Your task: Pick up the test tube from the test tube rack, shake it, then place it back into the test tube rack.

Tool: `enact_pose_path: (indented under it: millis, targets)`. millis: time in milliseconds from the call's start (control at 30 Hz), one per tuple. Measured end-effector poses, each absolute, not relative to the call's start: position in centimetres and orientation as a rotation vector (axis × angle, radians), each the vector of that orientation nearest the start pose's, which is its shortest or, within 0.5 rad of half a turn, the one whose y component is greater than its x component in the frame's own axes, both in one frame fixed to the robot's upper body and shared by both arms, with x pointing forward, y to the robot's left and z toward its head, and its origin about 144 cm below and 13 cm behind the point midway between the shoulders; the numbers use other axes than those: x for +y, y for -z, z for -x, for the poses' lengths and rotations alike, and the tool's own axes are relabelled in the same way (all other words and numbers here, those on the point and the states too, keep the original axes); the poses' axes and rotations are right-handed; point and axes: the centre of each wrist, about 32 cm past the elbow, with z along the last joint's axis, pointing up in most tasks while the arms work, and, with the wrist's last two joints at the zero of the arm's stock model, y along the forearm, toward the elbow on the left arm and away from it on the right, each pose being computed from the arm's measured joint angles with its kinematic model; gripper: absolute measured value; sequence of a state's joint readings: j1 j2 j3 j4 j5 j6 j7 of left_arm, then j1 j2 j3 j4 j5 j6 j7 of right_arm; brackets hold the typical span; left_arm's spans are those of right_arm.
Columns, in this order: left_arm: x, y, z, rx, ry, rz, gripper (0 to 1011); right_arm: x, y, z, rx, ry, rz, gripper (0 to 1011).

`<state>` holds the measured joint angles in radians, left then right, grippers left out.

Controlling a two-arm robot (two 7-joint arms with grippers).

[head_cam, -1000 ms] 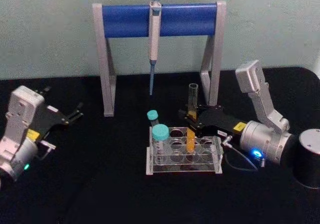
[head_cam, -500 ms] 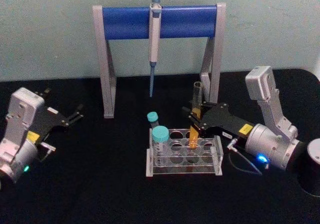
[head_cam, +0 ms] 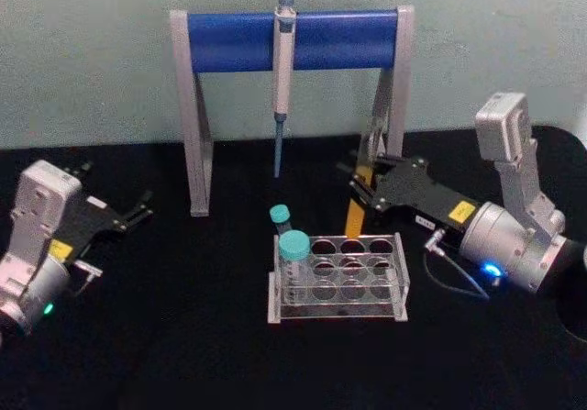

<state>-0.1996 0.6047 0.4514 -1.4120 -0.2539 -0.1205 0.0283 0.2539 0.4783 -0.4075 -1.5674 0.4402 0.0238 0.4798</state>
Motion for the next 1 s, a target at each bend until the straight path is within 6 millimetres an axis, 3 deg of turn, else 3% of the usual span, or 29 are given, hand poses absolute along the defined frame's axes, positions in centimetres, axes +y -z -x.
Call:
enact_pose_path:
  millis: [667,1000]
  targets:
    - [31.0,-114.0,-48.9,-0.285,-1.248,-0.304,1001,-24.2,-121.2,-52.1,-0.107,0.731,0.021,232]
    - [31.0,-114.0,-48.9,-0.285,-1.248,-0.304,1001,-25.5,-121.3,-51.8,-0.118,0.802,0.045,232]
